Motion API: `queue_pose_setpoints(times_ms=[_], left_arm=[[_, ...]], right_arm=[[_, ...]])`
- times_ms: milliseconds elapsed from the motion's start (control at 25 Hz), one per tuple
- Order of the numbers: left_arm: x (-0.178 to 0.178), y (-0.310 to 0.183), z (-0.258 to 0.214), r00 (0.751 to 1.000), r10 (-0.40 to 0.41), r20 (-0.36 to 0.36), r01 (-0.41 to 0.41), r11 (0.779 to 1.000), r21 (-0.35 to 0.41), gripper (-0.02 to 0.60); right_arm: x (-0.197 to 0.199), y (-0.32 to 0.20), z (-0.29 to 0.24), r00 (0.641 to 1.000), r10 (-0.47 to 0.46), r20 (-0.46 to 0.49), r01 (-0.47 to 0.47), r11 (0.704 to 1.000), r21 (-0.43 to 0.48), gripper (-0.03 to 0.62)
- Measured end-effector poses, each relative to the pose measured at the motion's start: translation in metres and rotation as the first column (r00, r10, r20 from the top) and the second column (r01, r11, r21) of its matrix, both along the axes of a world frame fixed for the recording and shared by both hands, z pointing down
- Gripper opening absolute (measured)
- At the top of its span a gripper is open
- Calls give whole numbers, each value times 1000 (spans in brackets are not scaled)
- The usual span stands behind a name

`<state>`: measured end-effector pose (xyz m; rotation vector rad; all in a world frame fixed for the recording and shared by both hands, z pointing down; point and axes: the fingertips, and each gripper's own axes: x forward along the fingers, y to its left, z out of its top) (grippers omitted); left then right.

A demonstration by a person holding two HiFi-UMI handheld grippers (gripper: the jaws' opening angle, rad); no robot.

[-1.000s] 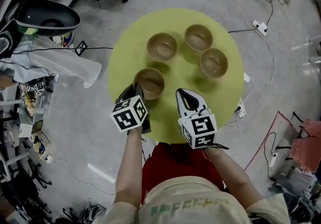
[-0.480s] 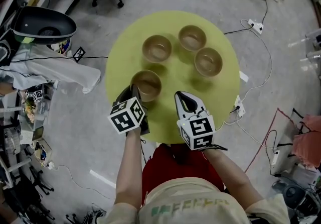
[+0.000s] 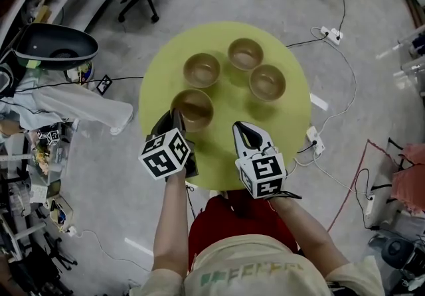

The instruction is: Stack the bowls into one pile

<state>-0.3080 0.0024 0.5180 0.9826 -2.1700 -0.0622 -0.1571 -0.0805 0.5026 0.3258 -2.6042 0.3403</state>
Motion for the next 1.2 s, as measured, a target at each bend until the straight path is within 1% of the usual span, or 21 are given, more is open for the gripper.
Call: queue_pose_setpoints(times_ms=[320, 600, 800, 960, 1200], left_arm=[[3, -23, -28, 997, 65, 52, -66, 997, 28, 31], [10, -42, -47, 992, 98, 83, -102, 994, 50, 31], [14, -55, -62, 985, 130, 113, -138, 989, 62, 31], [21, -68, -74, 979, 156, 135, -167, 983, 77, 31], [39, -92, -83, 969, 198, 148, -212, 974, 83, 31]], right_arm=[[12, -10, -15, 998, 56, 17, -56, 998, 29, 37], [25, -21, -27, 996, 89, 32, -91, 994, 57, 37], [33, -28, -33, 992, 117, 46, -120, 991, 61, 37], [42, -35, -41, 989, 138, 59, -142, 987, 76, 37], [60, -49, -45, 982, 177, 64, -182, 980, 84, 37]])
